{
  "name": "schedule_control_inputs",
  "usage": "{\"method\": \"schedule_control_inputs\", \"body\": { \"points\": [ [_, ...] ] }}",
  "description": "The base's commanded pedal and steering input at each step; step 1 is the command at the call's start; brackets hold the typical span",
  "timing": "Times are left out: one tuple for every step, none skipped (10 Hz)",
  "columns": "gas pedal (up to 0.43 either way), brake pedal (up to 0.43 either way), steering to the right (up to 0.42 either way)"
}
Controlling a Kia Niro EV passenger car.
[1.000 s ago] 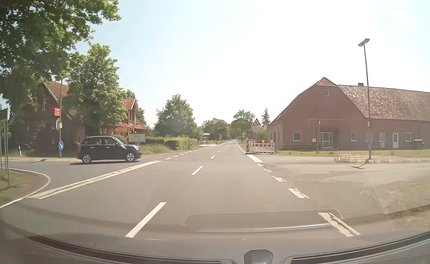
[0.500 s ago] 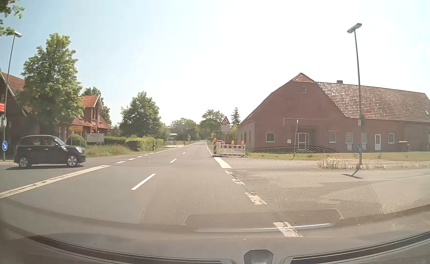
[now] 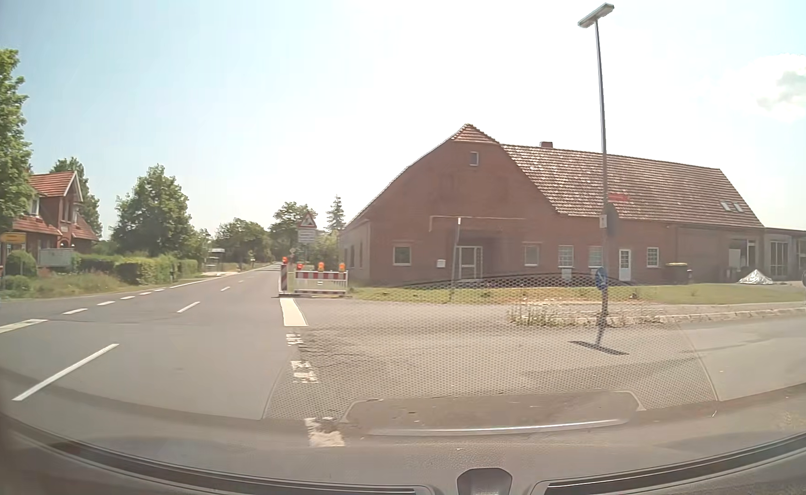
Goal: Follow the waypoints while adhering to traffic rules and regulations
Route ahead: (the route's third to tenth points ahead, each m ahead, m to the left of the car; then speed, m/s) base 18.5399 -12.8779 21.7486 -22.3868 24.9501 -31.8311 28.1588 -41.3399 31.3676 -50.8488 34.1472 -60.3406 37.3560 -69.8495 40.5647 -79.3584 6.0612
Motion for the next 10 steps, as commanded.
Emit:
{"method": "schedule_control_inputs", "body": {
  "points": [
    [0.177, 0.006, 0.330],
    [0.209, 0.006, 0.339],
    [0.240, 0.006, 0.345],
    [0.280, 0.006, 0.349],
    [0.280, 0.006, 0.351],
    [0.287, 0.006, 0.356],
    [0.299, 0.006, 0.359],
    [0.299, 0.006, 0.359],
    [0.299, 0.006, 0.360],
    [0.299, 0.006, 0.359]
  ]
}}
